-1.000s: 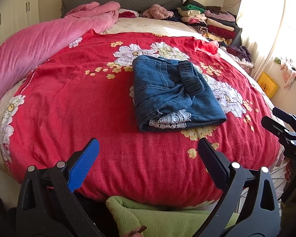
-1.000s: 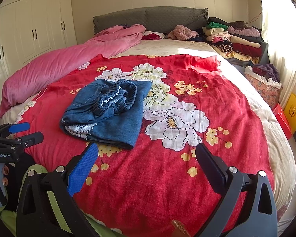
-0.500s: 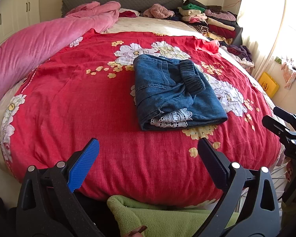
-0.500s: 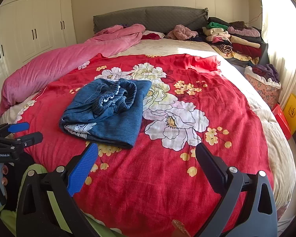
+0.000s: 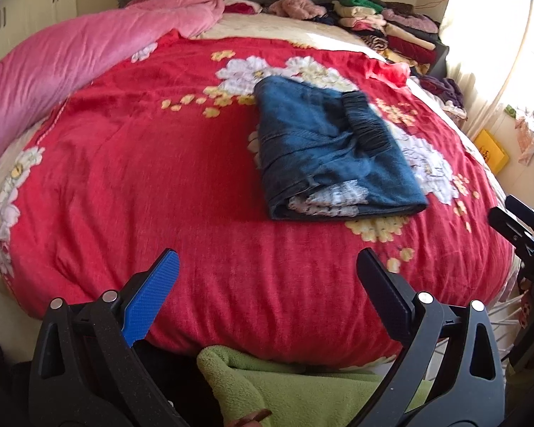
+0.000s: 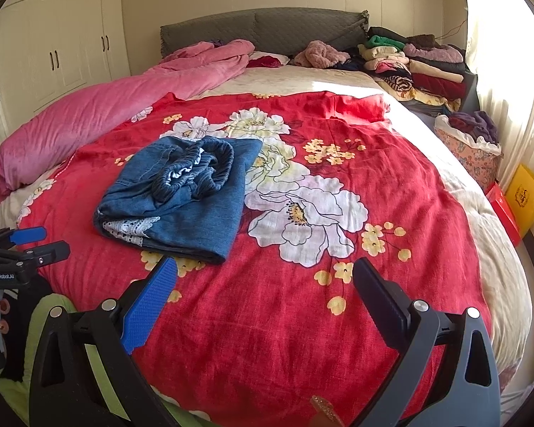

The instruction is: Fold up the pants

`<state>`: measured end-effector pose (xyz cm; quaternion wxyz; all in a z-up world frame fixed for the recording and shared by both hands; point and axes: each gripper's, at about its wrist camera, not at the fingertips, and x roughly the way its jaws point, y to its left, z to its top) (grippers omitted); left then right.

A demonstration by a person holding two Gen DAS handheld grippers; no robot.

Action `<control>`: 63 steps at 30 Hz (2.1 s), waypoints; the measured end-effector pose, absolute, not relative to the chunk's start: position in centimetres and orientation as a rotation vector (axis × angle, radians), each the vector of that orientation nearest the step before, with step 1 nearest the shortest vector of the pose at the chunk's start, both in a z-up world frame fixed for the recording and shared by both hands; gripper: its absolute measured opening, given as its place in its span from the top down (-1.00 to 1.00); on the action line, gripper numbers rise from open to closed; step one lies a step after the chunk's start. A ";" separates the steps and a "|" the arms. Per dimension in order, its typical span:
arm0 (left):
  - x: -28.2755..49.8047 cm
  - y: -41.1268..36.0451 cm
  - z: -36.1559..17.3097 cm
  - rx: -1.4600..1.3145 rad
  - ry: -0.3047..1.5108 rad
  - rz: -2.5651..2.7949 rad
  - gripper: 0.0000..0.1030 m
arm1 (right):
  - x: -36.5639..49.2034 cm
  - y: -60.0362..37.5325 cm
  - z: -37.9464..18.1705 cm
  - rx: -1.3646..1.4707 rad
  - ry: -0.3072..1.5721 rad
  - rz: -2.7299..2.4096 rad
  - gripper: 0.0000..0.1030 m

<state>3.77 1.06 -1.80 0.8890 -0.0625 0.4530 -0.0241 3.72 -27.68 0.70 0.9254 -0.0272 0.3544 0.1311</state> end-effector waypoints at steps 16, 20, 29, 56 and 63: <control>16.9 19.8 -4.2 -0.206 1.035 0.367 -0.82 | 18.3 -44.7 -2.2 0.053 0.788 -0.128 -0.91; 22.6 23.5 -5.8 -0.170 0.996 0.433 -0.82 | 25.5 -50.9 -4.8 0.112 0.877 -0.241 -0.91; 22.8 25.2 -8.5 -0.185 0.918 0.437 -0.84 | 28.7 -53.7 -9.3 0.167 0.912 -0.258 -0.92; 23.3 25.0 -8.7 -0.178 0.919 0.441 -0.84 | 28.2 -53.6 -8.9 0.205 0.901 -0.239 -0.92; 23.3 25.0 -8.7 -0.178 0.920 0.442 -0.84 | 28.2 -53.6 -8.9 0.206 0.901 -0.239 -0.92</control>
